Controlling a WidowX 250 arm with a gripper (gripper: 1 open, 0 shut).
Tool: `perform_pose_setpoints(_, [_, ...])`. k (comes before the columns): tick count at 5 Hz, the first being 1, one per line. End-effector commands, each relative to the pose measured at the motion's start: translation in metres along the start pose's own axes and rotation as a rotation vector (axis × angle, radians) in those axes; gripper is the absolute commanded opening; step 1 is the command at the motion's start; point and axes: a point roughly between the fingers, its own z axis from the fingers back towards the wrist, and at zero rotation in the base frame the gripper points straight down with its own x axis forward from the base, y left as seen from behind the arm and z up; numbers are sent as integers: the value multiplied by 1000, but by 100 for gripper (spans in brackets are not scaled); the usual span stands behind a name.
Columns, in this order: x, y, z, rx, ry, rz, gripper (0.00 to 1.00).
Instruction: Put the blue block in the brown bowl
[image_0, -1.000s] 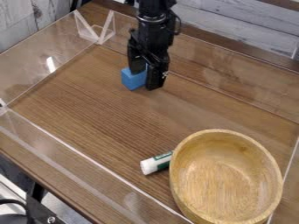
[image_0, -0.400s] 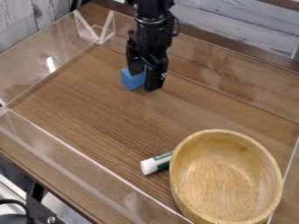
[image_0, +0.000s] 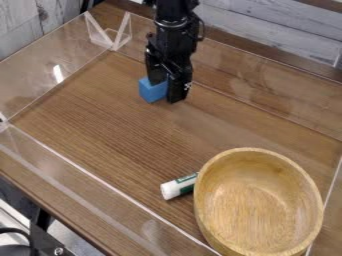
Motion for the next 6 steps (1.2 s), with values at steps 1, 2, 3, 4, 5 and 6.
perform_pose_setpoints(1, [0, 7, 0, 8, -25, 5, 100])
perform_pose_setpoints(2, [0, 9, -5, 5, -31, 2, 100])
perform_pose_setpoints(3, [-1, 11, -11, 2, -36, 0, 100])
perform_pose_setpoints(4, [-1, 12, -17, -2, -43, -1, 100])
perform_pose_setpoints(5, [-2, 13, -22, -7, -49, -3, 100])
perform_pose_setpoints(6, [-2, 15, -28, -11, -55, -8, 100])
